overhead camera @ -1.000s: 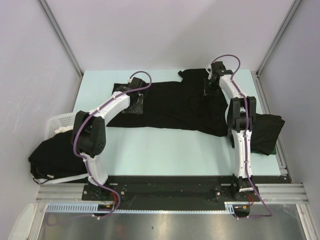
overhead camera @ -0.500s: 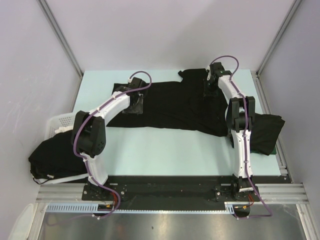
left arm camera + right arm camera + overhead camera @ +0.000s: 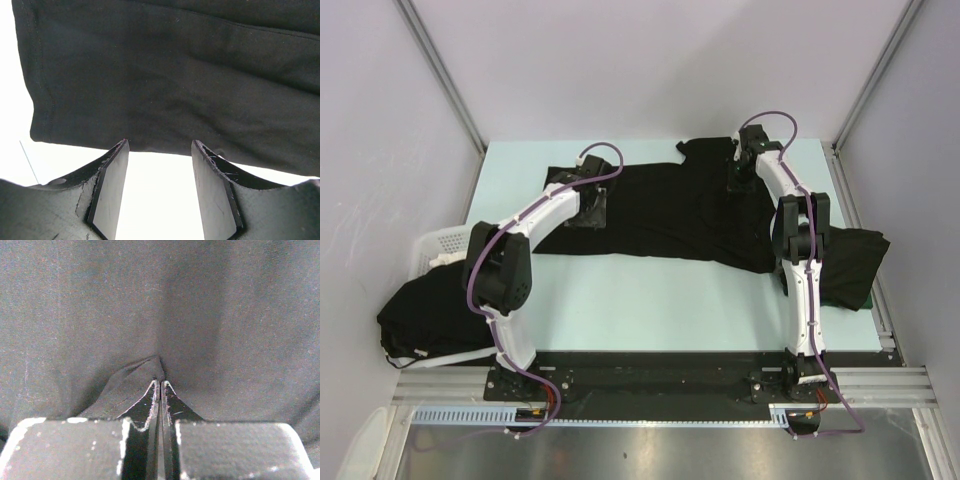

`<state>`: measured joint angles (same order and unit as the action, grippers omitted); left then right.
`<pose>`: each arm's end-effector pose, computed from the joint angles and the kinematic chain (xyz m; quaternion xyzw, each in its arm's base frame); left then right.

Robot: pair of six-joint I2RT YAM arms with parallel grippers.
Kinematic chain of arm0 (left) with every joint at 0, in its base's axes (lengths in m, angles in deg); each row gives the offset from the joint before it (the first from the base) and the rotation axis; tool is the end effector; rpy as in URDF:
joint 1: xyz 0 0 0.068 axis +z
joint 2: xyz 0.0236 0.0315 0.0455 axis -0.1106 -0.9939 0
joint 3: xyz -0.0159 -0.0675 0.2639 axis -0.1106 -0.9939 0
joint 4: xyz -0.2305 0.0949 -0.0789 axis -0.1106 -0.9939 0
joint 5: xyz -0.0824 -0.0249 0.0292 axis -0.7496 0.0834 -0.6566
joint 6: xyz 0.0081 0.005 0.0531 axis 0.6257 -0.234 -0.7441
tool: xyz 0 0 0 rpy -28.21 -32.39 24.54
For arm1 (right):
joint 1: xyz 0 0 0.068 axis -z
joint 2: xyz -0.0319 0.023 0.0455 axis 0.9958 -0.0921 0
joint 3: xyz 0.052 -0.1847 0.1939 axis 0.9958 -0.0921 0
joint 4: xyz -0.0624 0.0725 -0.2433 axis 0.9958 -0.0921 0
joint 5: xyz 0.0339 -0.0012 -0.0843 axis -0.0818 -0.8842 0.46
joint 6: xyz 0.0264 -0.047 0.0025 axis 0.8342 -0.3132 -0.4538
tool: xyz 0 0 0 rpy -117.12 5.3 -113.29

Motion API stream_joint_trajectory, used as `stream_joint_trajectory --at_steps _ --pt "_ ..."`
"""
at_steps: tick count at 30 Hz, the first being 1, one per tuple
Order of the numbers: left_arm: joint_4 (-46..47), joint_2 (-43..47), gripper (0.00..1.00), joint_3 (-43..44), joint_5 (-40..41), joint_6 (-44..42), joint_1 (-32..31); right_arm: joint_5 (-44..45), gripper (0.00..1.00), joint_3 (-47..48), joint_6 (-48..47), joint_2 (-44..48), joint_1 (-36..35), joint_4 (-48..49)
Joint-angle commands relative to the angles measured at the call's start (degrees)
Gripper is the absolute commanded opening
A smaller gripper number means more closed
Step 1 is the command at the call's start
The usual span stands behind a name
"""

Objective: Fold and stack the t-shirts
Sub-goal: Fold the flattened tshirt in 1/3 of the way

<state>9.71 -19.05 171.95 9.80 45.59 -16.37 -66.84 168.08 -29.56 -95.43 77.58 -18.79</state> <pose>0.3649 -0.1400 0.2282 -0.0072 0.9656 0.0795 0.2473 0.5260 0.0706 0.1665 -0.0123 0.9713 0.0929 0.2185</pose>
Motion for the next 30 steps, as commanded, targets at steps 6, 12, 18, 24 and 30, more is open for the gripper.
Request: stream_joint_trajectory --at_steps 6,12,18,24,30 --pt "1.8 3.7 0.59 -1.2 -0.7 1.2 -0.2 1.7 0.0 0.3 0.0 3.2 0.1 0.1" --pt "2.2 4.2 0.59 -2.2 -0.9 1.3 -0.2 2.6 0.0 0.4 -0.3 4.6 0.5 0.2" --pt "2.5 4.5 0.59 -2.7 -1.2 1.2 -0.2 4.0 0.0 0.2 -0.7 6.2 1.6 0.2" --pt "2.9 4.4 0.59 -2.8 -1.4 1.0 -0.2 4.7 0.0 -0.5 -1.0 7.3 2.7 1.1" --pt "2.6 4.7 0.59 -2.7 -1.2 1.0 -0.2 4.6 0.0 2.1 -1.8 5.0 3.4 1.0"
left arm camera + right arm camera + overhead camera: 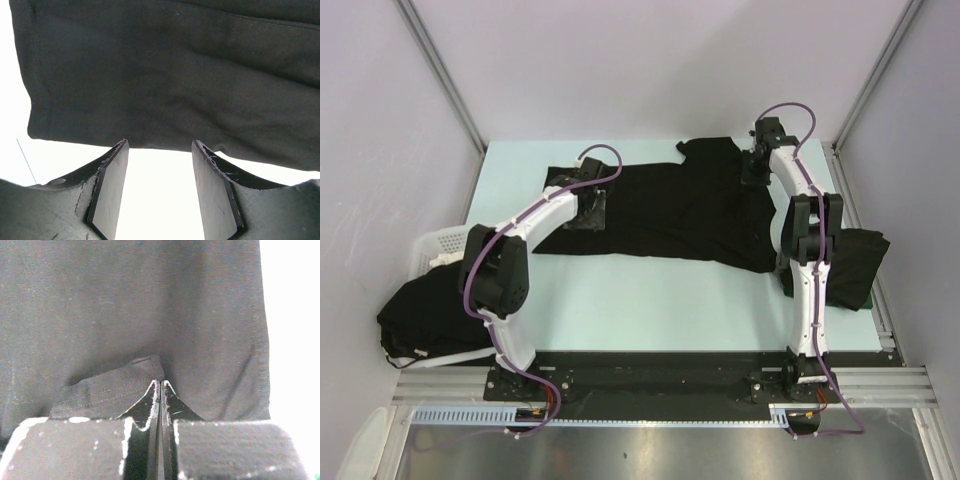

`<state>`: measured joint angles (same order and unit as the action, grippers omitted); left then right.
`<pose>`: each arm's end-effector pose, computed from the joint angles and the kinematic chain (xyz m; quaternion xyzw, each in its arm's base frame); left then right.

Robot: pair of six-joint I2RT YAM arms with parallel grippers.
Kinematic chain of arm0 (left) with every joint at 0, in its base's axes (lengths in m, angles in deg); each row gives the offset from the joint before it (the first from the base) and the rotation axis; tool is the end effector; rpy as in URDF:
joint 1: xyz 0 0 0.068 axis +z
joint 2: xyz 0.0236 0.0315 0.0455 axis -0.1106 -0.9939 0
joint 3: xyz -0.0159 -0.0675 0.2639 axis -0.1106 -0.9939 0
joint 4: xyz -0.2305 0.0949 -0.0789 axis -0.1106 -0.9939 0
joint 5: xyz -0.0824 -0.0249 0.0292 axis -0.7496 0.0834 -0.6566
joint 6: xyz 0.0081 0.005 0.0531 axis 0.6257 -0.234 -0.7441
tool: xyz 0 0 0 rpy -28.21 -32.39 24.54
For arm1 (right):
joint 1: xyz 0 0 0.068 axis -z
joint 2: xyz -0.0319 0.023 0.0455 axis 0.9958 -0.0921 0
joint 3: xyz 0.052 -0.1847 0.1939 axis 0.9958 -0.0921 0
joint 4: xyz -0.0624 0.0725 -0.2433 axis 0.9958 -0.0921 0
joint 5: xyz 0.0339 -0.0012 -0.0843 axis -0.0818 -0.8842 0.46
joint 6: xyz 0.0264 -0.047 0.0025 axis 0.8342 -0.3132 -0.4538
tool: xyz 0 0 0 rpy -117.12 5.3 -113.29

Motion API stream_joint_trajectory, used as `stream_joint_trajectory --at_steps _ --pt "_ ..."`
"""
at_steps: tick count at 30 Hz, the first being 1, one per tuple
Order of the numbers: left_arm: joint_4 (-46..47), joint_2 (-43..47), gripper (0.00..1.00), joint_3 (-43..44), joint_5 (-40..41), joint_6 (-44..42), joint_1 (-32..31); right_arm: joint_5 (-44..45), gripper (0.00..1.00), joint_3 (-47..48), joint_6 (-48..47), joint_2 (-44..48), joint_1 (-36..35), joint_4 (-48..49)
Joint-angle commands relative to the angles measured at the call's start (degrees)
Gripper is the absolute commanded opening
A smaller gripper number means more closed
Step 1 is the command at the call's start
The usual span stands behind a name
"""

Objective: Fold and stack the t-shirts
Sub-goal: Fold the flattened tshirt in 1/3 of the way

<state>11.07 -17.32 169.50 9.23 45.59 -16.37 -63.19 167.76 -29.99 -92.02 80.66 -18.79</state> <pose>0.3583 -0.1376 0.2277 -0.0071 0.9653 0.0728 0.2507 0.5247 0.0397 0.1949 0.0164 0.9662 0.0577 0.2506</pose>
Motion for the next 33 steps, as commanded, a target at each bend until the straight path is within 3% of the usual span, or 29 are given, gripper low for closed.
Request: stream_joint_trajectory --at_steps 1,14,33 --pt "1.2 3.1 0.59 -0.4 -0.5 0.9 -0.2 0.9 0.0 3.0 -1.2 1.2 0.4 1.0" --pt "0.5 3.1 0.59 -0.8 -0.3 0.8 -0.2 -1.6 0.0 13.6 -1.9 -5.3 0.3 1.9" --pt "0.3 2.9 0.59 -1.2 -0.4 0.7 -0.2 -5.5 0.0 17.2 -2.8 -8.4 1.9 4.5"
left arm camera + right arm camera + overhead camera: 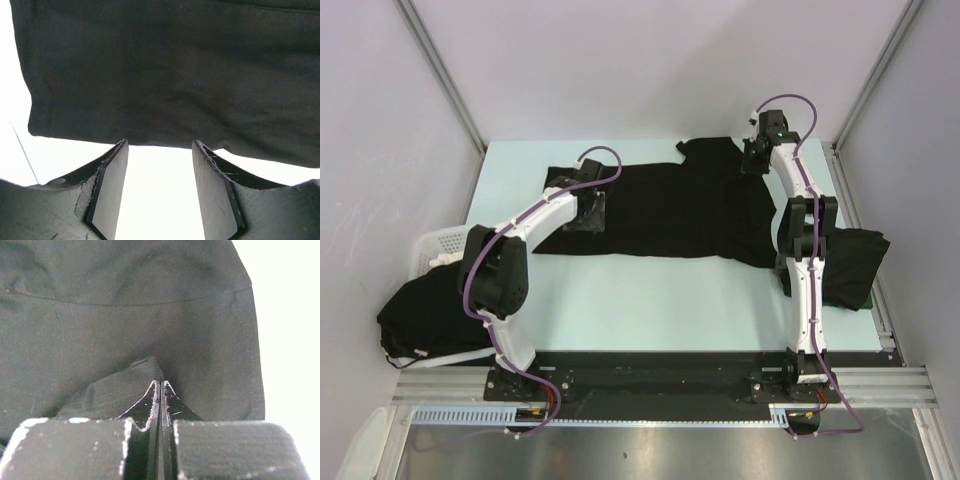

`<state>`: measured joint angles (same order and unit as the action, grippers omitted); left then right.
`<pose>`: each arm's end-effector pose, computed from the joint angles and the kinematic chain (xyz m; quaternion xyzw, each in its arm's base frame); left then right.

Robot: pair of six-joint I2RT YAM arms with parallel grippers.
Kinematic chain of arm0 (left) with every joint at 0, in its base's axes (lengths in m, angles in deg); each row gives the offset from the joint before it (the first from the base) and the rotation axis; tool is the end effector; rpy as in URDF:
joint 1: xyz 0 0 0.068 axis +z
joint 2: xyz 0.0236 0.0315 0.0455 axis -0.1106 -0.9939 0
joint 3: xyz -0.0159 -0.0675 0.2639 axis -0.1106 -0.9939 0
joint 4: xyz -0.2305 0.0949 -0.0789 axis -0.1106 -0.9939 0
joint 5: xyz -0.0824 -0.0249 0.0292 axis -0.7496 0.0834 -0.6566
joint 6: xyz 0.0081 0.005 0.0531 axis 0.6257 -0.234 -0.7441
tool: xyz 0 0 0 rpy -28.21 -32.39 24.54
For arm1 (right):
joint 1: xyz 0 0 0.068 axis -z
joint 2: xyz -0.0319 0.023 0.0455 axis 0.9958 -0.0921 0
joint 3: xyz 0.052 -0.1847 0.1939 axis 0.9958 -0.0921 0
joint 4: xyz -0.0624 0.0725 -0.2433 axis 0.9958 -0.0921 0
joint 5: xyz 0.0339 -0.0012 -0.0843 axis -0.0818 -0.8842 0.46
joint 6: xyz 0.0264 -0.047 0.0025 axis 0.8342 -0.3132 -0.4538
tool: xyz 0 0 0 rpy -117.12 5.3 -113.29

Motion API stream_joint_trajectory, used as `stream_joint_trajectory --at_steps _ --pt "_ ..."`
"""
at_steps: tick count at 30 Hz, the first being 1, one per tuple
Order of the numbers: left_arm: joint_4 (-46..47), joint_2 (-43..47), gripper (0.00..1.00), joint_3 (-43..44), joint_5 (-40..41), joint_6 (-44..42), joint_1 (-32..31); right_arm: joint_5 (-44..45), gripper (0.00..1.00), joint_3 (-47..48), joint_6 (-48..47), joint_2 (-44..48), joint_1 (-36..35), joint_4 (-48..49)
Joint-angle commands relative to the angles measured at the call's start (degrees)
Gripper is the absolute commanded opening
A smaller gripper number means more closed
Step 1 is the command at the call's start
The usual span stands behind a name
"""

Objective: Fold and stack the t-shirts
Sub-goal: Fold the flattened tshirt in 1/3 of the way

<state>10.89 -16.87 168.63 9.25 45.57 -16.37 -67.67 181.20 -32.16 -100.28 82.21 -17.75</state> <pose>0.3552 -0.1363 0.2260 -0.0061 0.9663 0.0750 0.2461 0.5565 0.0296 0.1937 -0.0030 0.9493 0.0893 0.3013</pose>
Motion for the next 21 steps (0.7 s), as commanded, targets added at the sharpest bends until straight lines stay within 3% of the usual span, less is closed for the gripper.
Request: stream_joint_trajectory --at_steps 1,14,16,21 --pt "0.4 2.5 0.59 -0.3 -0.4 0.7 -0.2 -1.2 0.0 4.2 -0.6 0.0 0.4 4.1" --pt "0.2 2.4 0.59 -0.4 -0.3 0.5 -0.2 -2.1 0.01 4.0 -0.6 -1.5 0.1 5.5" --pt "0.2 2.3 0.6 -0.3 -0.4 0.5 -0.2 -1.8 0.13 3.5 -0.7 -1.5 0.1 5.5" --pt "0.1 2.5 0.6 -0.3 -0.3 0.4 -0.2 -1.5 0.28 3.0 -1.2 -1.6 0.5 5.6"
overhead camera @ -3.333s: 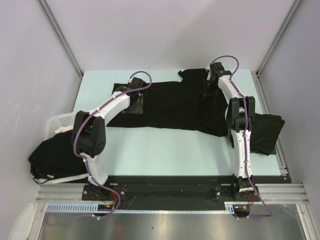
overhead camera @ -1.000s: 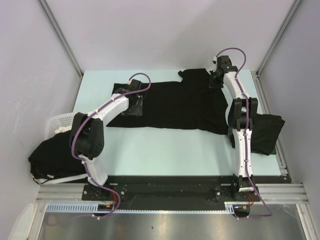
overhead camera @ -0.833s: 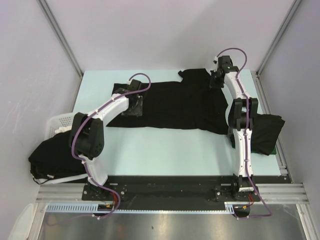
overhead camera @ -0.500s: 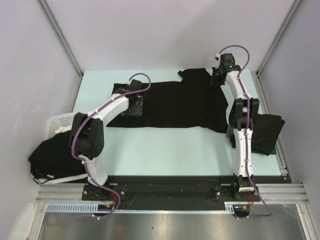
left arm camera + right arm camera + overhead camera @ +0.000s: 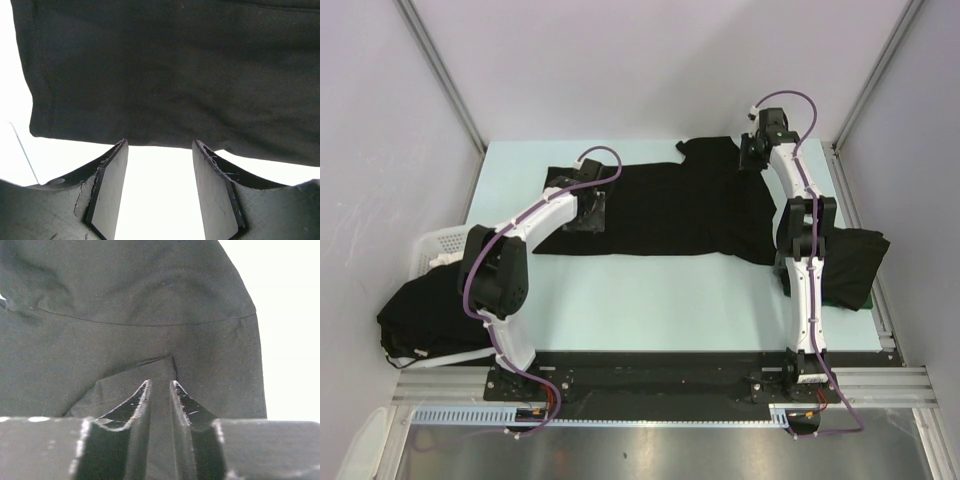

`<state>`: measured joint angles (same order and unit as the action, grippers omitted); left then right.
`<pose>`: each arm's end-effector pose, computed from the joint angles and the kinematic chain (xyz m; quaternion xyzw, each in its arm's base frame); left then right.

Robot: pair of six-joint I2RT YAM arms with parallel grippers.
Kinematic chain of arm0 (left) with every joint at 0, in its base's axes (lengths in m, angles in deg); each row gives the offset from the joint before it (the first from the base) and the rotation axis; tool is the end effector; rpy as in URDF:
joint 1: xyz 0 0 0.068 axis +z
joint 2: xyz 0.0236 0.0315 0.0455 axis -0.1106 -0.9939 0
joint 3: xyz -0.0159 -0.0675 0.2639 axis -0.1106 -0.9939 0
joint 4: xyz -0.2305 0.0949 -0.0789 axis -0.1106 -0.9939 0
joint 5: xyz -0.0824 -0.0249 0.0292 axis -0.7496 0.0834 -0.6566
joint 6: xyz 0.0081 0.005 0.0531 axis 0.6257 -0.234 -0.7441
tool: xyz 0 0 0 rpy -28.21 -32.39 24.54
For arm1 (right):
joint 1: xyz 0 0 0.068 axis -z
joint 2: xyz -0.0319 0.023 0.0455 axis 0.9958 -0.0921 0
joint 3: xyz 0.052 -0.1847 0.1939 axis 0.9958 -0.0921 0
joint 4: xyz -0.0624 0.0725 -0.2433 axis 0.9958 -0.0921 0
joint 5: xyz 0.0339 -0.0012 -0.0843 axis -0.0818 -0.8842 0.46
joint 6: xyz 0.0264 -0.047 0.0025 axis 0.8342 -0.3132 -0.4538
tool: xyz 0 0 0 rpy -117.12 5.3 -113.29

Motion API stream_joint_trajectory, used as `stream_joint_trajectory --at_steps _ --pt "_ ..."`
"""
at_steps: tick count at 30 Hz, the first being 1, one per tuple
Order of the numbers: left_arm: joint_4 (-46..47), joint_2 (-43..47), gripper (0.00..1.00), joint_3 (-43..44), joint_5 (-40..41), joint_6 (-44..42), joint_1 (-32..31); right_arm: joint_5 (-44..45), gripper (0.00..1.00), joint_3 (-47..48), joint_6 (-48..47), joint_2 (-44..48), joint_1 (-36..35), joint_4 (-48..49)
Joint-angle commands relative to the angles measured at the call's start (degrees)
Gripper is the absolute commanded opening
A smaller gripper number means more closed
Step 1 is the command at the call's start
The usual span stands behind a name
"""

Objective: Fold and stack the t-shirts
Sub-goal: Fold the flattened tshirt in 1/3 of the way

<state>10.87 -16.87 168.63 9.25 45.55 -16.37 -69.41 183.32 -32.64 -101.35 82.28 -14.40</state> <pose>0.3551 -0.1363 0.2260 -0.0059 0.9664 0.0751 0.2459 0.5650 0.0303 0.1994 -0.0145 0.9358 0.1033 0.3366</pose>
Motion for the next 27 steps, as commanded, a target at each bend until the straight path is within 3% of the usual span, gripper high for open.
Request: stream_joint_trajectory --at_steps 1,9,13,17,24,27 --pt "0.3 2.6 0.6 -0.3 -0.4 0.4 -0.2 0.5 0.29 0.8 -0.6 -0.5 0.7 2.0" --pt "0.8 2.2 0.6 -0.3 -0.5 0.5 -0.2 2.3 0.4 -0.1 -1.3 3.3 1.2 1.3" --pt "1.6 1.3 0.59 0.1 -0.7 0.6 -0.2 2.9 0.38 -4.6 -1.0 8.7 1.2 1.6" --pt "2.0 0.0 0.58 2.7 -1.6 0.6 -0.2 3.3 0.37 -11.9 0.2 16.1 0.7 1.6" --pt "2.6 -0.8 0.57 2.7 -2.5 -0.1 -0.2 6.1 0.39 -33.3 1.6 31.4 -1.3 2.6" --pt "2.6 0.0 0.58 1.9 -2.7 -0.8 -0.2 7.8 0.39 -35.4 1.8 33.7 -1.7 -1.2"
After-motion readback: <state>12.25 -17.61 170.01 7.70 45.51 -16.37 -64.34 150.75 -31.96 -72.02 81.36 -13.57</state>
